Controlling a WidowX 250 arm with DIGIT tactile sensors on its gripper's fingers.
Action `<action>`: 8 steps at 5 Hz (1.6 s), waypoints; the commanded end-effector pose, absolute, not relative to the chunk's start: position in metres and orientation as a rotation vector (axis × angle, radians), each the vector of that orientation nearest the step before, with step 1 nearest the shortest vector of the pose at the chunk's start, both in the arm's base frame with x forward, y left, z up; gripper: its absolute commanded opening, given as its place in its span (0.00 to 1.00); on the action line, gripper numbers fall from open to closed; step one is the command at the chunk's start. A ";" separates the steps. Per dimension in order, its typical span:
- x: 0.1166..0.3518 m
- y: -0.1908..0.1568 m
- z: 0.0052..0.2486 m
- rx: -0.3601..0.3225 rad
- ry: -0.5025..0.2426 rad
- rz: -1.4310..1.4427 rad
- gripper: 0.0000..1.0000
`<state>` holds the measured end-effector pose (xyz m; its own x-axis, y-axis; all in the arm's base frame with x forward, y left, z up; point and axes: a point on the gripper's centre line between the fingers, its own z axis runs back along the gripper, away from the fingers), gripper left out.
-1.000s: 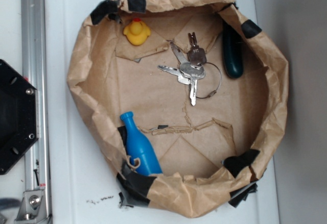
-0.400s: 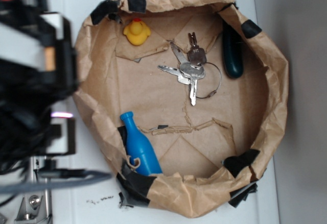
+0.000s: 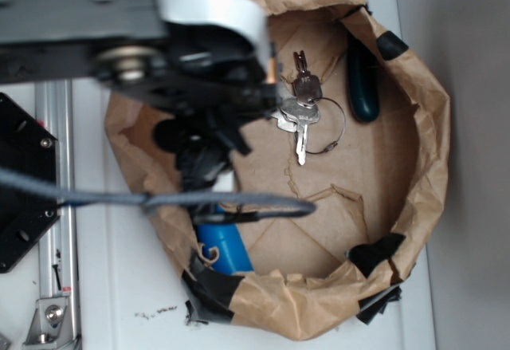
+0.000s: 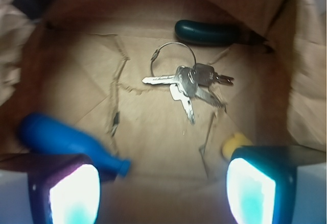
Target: Grab the yellow duck.
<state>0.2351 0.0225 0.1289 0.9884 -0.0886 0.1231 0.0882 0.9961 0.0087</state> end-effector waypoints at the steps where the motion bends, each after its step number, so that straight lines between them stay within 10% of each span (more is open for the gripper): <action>1: 0.264 0.018 0.083 0.069 -0.178 -0.269 1.00; 8: 0.221 0.057 0.073 0.123 -0.070 -0.283 1.00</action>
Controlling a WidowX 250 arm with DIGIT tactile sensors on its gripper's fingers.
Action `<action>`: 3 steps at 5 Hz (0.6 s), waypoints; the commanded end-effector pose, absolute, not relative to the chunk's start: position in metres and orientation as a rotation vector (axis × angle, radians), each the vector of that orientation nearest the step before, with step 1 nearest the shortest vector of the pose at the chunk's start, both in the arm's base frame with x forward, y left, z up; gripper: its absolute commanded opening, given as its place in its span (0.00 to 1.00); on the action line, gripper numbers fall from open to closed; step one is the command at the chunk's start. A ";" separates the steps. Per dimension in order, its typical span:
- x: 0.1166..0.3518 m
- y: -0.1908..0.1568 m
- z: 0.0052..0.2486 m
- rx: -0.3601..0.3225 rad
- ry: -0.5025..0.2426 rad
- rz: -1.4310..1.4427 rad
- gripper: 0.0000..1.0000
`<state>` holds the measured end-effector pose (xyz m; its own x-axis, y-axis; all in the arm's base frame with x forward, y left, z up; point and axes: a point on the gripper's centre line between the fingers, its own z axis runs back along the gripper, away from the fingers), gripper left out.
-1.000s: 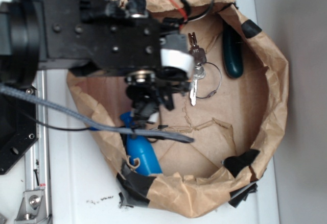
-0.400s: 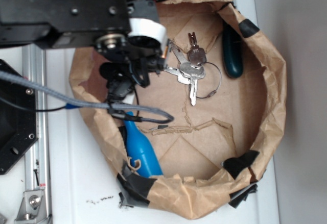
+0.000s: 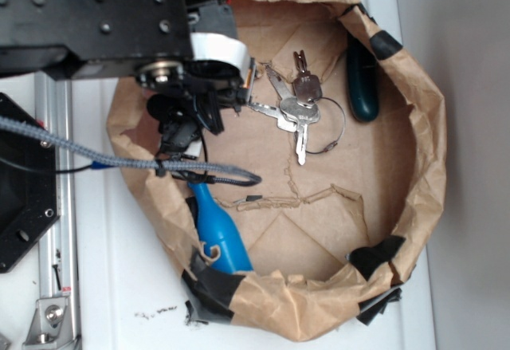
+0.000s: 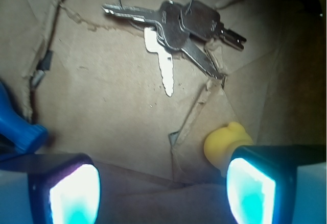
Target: Grab the yellow duck.
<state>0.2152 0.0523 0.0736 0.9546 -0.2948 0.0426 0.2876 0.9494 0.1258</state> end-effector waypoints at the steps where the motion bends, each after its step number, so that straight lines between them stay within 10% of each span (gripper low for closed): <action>1: 0.221 0.060 0.068 0.119 -0.060 -0.280 1.00; 3: 0.221 0.065 0.049 0.041 -0.056 -0.299 1.00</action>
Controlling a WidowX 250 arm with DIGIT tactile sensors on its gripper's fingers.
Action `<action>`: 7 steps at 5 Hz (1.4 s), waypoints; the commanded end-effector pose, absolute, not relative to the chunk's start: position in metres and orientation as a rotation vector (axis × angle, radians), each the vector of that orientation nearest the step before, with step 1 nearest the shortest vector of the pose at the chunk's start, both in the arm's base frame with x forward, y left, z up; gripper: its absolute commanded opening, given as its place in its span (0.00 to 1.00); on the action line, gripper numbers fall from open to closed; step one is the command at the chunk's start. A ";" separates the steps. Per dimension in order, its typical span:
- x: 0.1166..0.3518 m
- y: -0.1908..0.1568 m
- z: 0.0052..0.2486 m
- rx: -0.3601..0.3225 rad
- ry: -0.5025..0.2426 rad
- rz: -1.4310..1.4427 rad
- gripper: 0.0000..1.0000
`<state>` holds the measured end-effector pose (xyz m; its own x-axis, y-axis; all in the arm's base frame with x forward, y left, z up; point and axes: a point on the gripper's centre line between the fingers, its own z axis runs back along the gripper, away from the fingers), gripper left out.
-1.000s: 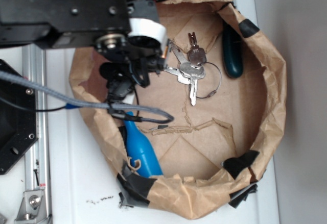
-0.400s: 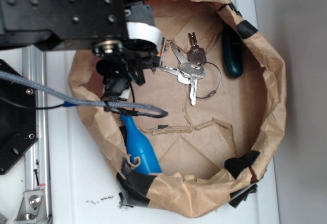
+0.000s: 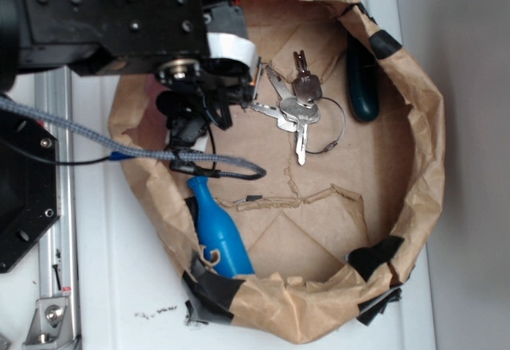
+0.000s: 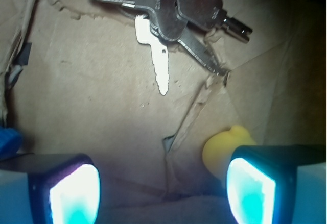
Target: Grab the yellow duck.
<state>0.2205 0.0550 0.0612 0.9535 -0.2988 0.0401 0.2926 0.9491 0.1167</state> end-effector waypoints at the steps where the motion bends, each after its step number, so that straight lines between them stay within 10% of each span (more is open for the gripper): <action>1: 0.212 0.091 0.040 -0.036 -0.050 -0.251 1.00; 7: 0.200 0.136 0.069 0.154 -0.067 -0.145 1.00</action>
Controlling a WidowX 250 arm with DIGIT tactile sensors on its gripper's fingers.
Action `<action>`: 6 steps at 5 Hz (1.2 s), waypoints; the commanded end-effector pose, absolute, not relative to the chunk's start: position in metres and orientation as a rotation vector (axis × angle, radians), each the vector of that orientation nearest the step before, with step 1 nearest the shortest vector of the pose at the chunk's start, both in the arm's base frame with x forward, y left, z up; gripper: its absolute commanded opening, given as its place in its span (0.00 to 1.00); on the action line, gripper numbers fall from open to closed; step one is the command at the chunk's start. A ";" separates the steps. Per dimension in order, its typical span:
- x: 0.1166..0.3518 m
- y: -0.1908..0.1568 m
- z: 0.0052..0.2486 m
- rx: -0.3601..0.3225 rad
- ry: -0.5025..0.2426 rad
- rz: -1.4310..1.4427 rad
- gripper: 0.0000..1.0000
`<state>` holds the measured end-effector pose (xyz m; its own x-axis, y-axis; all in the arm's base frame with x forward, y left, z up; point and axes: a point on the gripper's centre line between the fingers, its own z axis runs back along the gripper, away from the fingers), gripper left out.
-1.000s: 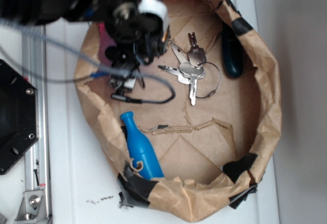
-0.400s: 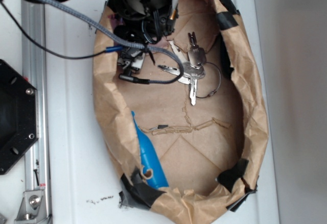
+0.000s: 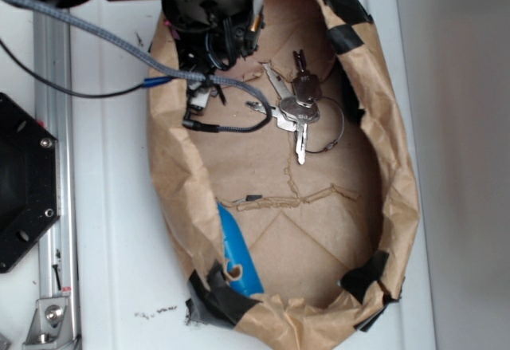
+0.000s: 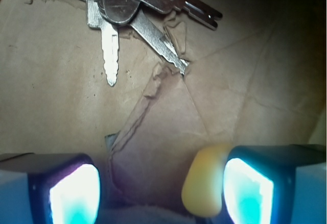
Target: Grab the yellow duck.
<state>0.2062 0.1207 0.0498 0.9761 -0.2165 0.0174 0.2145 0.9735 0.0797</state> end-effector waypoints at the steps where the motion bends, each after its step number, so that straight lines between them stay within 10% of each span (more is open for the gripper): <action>1: 0.197 0.141 0.064 0.165 -0.055 -0.125 1.00; 4: 0.213 0.153 0.044 0.184 -0.052 -0.068 1.00; 5: 0.217 0.148 0.035 0.171 -0.040 -0.065 0.00; 6: 0.216 0.145 0.039 0.187 -0.045 -0.069 0.00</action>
<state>0.2138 0.1407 0.0285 0.9960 -0.0887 0.0090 0.0862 0.9843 0.1541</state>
